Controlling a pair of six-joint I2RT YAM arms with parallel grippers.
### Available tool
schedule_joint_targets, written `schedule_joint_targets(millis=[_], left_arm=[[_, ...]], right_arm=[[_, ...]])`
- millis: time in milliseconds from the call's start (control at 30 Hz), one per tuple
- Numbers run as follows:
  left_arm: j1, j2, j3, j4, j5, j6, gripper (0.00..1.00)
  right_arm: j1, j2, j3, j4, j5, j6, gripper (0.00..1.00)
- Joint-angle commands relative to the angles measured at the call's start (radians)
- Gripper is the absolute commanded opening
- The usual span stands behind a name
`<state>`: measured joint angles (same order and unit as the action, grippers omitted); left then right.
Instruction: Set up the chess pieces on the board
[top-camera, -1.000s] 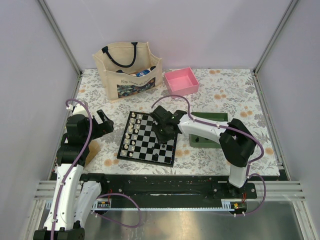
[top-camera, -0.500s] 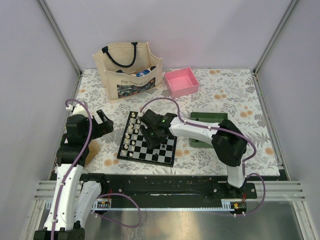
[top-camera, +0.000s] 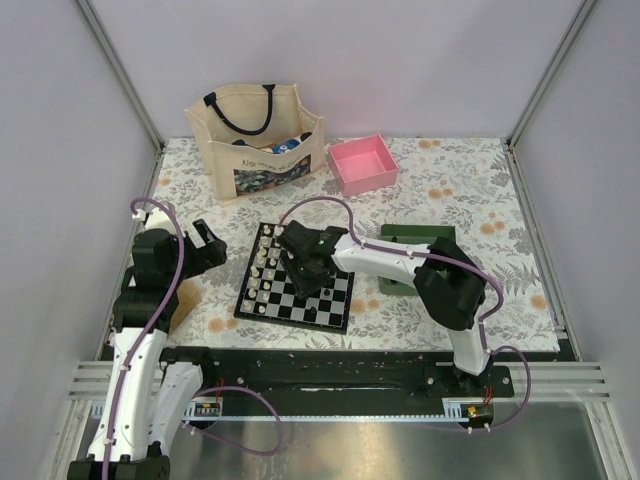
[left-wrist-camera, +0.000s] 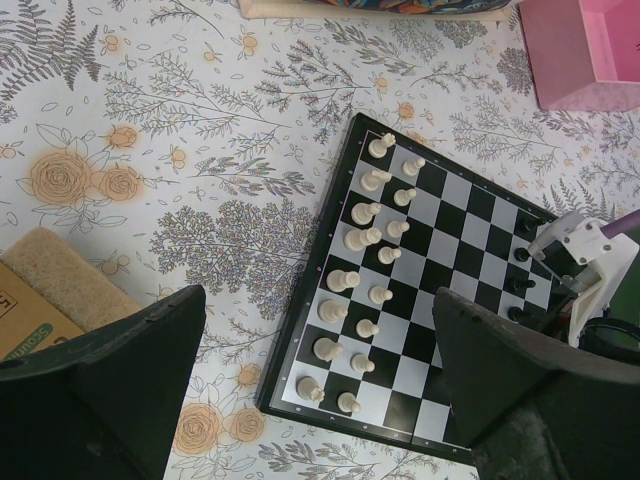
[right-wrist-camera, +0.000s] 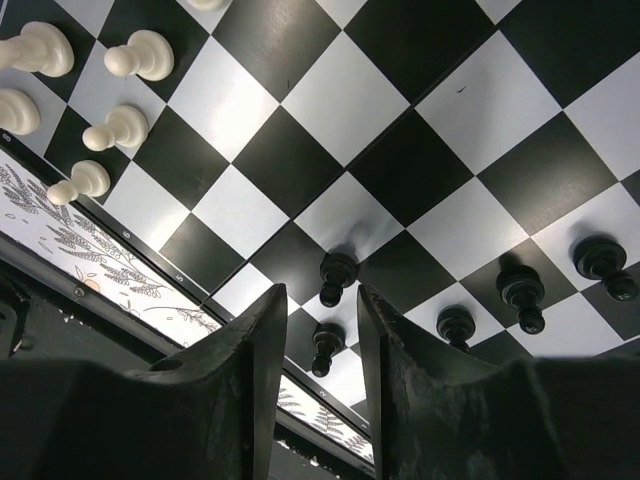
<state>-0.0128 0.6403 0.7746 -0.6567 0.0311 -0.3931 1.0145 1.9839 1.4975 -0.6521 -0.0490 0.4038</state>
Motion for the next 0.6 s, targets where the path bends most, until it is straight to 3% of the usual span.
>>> schedule_joint_targets(millis=[0,300,500,567], left_arm=[[0.008,-0.011,-0.005,0.046,0.018,-0.007,0.99],[0.008,-0.007,-0.005,0.046,0.023,-0.007,0.99],[0.008,-0.005,-0.005,0.048,0.023,-0.007,0.99],[0.008,-0.005,-0.005,0.048,0.024,-0.007,0.99]], right_arm=[[0.007,0.021,0.038,0.009,0.028,-0.003,0.42],[0.007,0.03,0.049,0.011,0.04,-0.003,0.31],[0.007,0.026,0.046,0.011,0.043,-0.005,0.31],[0.007,0.026,0.047,0.012,0.044,-0.003,0.35]])
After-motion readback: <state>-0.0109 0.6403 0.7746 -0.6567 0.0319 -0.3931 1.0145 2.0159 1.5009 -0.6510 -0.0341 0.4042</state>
